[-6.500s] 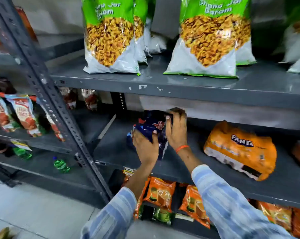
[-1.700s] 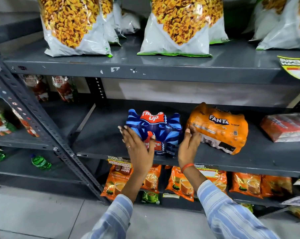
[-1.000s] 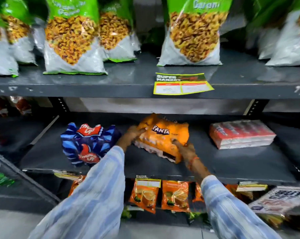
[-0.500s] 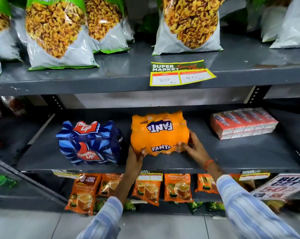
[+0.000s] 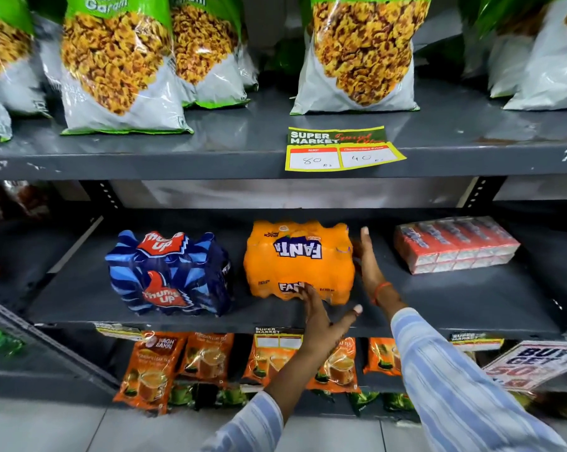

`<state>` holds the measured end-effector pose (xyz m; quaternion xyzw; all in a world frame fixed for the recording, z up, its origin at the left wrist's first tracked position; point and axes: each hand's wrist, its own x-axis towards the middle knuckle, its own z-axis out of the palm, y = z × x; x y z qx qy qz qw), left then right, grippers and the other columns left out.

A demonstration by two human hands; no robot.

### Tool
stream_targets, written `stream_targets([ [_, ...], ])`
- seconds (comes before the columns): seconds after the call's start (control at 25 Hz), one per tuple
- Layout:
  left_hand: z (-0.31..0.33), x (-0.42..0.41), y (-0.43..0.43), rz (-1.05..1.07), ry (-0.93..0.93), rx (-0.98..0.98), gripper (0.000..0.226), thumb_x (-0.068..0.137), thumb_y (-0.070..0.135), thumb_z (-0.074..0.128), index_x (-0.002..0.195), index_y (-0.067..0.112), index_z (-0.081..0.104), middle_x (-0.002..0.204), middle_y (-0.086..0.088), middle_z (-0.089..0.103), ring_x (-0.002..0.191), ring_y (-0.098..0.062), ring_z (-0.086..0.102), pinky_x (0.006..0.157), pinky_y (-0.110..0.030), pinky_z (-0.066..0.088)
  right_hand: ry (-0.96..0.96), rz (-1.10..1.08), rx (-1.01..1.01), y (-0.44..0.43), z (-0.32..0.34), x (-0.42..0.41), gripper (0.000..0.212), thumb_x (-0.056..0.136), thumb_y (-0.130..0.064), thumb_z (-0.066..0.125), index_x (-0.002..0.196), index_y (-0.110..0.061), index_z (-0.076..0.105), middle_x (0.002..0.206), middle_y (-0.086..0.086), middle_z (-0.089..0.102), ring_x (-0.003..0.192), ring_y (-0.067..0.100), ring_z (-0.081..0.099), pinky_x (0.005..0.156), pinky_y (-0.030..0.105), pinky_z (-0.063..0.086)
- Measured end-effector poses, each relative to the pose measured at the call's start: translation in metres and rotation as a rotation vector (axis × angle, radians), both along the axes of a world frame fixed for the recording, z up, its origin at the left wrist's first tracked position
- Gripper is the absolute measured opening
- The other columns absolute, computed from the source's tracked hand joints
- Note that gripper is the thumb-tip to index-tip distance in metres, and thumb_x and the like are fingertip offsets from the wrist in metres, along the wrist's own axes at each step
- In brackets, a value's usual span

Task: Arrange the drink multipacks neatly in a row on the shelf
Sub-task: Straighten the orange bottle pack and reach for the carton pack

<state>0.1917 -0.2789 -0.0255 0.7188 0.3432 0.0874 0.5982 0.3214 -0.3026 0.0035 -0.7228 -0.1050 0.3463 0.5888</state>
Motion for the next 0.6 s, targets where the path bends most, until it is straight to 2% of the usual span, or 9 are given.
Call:
stream_targets([
  [0.04, 0.002, -0.002, 0.000, 0.026, -0.012, 0.002, 0.133, 0.057, 0.071, 0.065, 0.142, 0.017, -0.022, 0.156, -0.005, -0.025, 0.146, -0.022, -0.011, 0.119, -0.037, 0.007, -0.054, -0.032, 0.112, 0.001, -0.001, 0.000, 0.062, 0.093, -0.059, 0.021, 0.123, -0.018, 0.057, 0.121, 0.004, 0.059, 0.113, 0.021, 0.053, 0.099, 0.035, 0.035],
  [0.12, -0.005, -0.006, 0.009, 0.053, -0.030, 0.020, 0.144, 0.045, 0.079, 0.064, 0.142, 0.018, -0.023, 0.157, -0.005, -0.020, 0.146, -0.022, -0.006, 0.119, -0.038, 0.008, -0.122, -0.153, 0.197, 0.002, -0.016, -0.004, 0.070, 0.092, -0.059, 0.023, 0.094, -0.006, 0.069, 0.093, 0.010, 0.067, 0.090, 0.021, 0.060, 0.087, 0.034, 0.042],
  [0.2, -0.009, -0.007, 0.022, 0.112, -0.051, 0.037, 0.150, 0.033, 0.090, 0.057, 0.143, 0.021, -0.018, 0.159, -0.007, -0.009, 0.146, -0.025, 0.003, 0.121, -0.047, 0.012, -0.192, -0.297, 0.195, -0.005, -0.035, -0.013, 0.068, 0.091, -0.055, 0.025, 0.066, -0.007, 0.067, 0.073, 0.013, 0.067, 0.074, 0.022, 0.061, 0.078, 0.035, 0.046],
  [0.24, -0.015, -0.007, 0.028, 0.144, -0.078, 0.037, 0.149, 0.032, 0.092, 0.055, 0.144, 0.023, -0.014, 0.159, -0.008, -0.001, 0.146, -0.027, 0.009, 0.120, -0.051, 0.017, -0.200, -0.361, 0.238, -0.006, -0.048, -0.016, 0.065, 0.092, -0.051, 0.025, 0.060, -0.010, 0.065, 0.068, 0.012, 0.065, 0.068, 0.021, 0.060, 0.076, 0.034, 0.046],
  [0.32, -0.019, -0.011, 0.040, 0.224, -0.054, 0.040, 0.150, 0.029, 0.097, 0.046, 0.145, 0.021, -0.011, 0.159, -0.010, 0.004, 0.146, -0.030, 0.011, 0.118, -0.054, 0.018, -0.180, -0.446, 0.292, -0.012, -0.052, -0.034, 0.061, 0.093, -0.044, 0.025, 0.057, -0.012, 0.062, 0.062, 0.008, 0.062, 0.059, 0.010, 0.060, 0.069, 0.030, 0.045],
  [0.4, -0.015, -0.018, 0.040, 0.313, -0.035, 0.097, 0.150, 0.030, 0.101, 0.030, 0.145, 0.014, -0.012, 0.159, -0.013, -0.004, 0.147, -0.031, 0.001, 0.120, -0.052, 0.010, -0.173, -0.470, 0.345, -0.012, -0.053, -0.049, 0.062, 0.092, -0.043, 0.025, 0.055, -0.011, 0.062, 0.058, 0.008, 0.060, 0.049, -0.001, 0.057, 0.064, 0.023, 0.043],
  [0.48, -0.012, -0.023, 0.028, 0.412, -0.106, 0.152, 0.142, 0.039, 0.101, 0.018, 0.145, 0.011, -0.013, 0.158, -0.014, -0.011, 0.146, -0.031, -0.004, 0.119, -0.046, 0.006, -0.196, -0.431, 0.346, -0.010, -0.057, -0.059, 0.065, 0.096, -0.040, 0.024, 0.058, -0.006, 0.063, 0.057, 0.009, 0.060, 0.048, -0.003, 0.056, 0.062, 0.018, 0.045],
  [0.52, -0.008, -0.021, 0.021, 0.446, -0.144, 0.152, 0.138, 0.044, 0.099, 0.018, 0.144, 0.011, -0.015, 0.158, -0.014, -0.012, 0.146, -0.031, -0.005, 0.118, -0.045, 0.007, -0.195, -0.406, 0.356, -0.008, -0.057, -0.065, 0.066, 0.099, -0.037, 0.023, 0.060, -0.004, 0.064, 0.058, 0.010, 0.061, 0.049, -0.003, 0.057, 0.062, 0.014, 0.046],
  [0.6, 0.003, -0.014, 0.011, 0.486, -0.171, 0.124, 0.135, 0.053, 0.090, 0.043, 0.143, 0.010, -0.018, 0.157, -0.016, -0.013, 0.145, -0.033, -0.006, 0.118, -0.047, 0.007, -0.152, -0.355, 0.355, -0.005, -0.059, -0.073, 0.065, 0.101, -0.032, 0.023, 0.059, -0.004, 0.064, 0.058, 0.009, 0.061, 0.051, 0.002, 0.059, 0.062, 0.015, 0.047],
])
